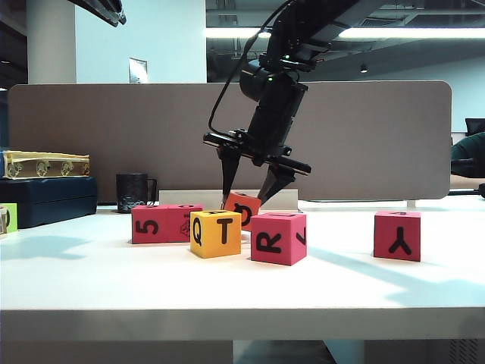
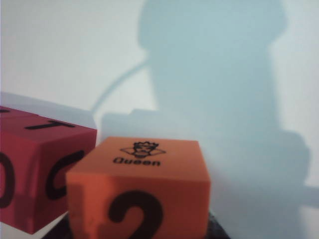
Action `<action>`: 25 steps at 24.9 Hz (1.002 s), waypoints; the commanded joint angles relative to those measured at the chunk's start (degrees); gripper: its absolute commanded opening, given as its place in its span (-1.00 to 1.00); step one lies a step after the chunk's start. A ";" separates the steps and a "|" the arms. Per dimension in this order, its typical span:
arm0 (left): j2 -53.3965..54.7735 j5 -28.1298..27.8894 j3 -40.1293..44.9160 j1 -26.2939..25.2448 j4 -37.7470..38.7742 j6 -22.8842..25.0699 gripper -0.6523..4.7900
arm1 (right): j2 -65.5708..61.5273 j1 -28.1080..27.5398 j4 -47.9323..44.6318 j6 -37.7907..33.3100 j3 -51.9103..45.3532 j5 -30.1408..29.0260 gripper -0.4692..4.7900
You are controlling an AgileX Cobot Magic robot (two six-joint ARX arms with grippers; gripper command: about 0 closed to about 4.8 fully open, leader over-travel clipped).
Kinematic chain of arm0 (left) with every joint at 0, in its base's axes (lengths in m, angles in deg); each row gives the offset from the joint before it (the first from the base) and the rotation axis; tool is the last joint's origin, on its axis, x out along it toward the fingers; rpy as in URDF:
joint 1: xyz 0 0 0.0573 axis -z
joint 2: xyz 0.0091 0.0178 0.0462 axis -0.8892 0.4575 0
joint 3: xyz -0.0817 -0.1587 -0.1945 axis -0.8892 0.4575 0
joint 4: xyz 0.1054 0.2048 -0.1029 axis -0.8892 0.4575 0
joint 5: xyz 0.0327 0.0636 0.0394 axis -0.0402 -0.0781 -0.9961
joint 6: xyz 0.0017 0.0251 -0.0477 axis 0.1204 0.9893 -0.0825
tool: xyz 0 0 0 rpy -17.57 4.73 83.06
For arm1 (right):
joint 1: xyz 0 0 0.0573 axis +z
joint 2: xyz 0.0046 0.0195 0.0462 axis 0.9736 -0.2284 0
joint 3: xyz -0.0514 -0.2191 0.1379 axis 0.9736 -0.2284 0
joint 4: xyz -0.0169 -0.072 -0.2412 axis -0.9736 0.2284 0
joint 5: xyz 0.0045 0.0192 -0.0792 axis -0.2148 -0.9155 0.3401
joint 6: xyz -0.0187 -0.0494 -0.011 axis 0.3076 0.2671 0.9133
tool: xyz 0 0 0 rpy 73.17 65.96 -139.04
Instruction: Select the appropriate blocks from the scattered letter blocks on the table and arrange them in a row to spell out "2024".
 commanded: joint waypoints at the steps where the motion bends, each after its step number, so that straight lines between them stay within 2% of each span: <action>1: -0.26 0.24 -0.17 0.00 -0.48 0.02 -0.56 | 0.20 0.55 -1.60 -0.04 0.24 -0.07 0.19; 5: -0.26 0.24 -0.17 0.00 0.02 0.02 -0.56 | 0.20 0.55 -1.31 -0.04 0.22 -0.11 0.19; 7: -0.26 0.24 -0.17 0.00 0.00 0.02 -0.56 | 0.20 0.55 -1.16 -0.04 0.22 -0.11 0.27; 21: -0.26 0.24 -0.17 0.00 0.00 0.04 -0.56 | 0.17 0.70 0.44 -0.07 0.20 -0.11 0.28; 24: -0.26 0.24 -0.17 0.00 0.13 0.04 -0.56 | 0.17 0.70 0.42 -0.07 0.20 -0.11 0.46; 25: -0.26 0.24 -0.17 0.00 0.13 0.04 -0.56 | 0.17 0.70 0.39 -0.07 0.20 -0.11 0.46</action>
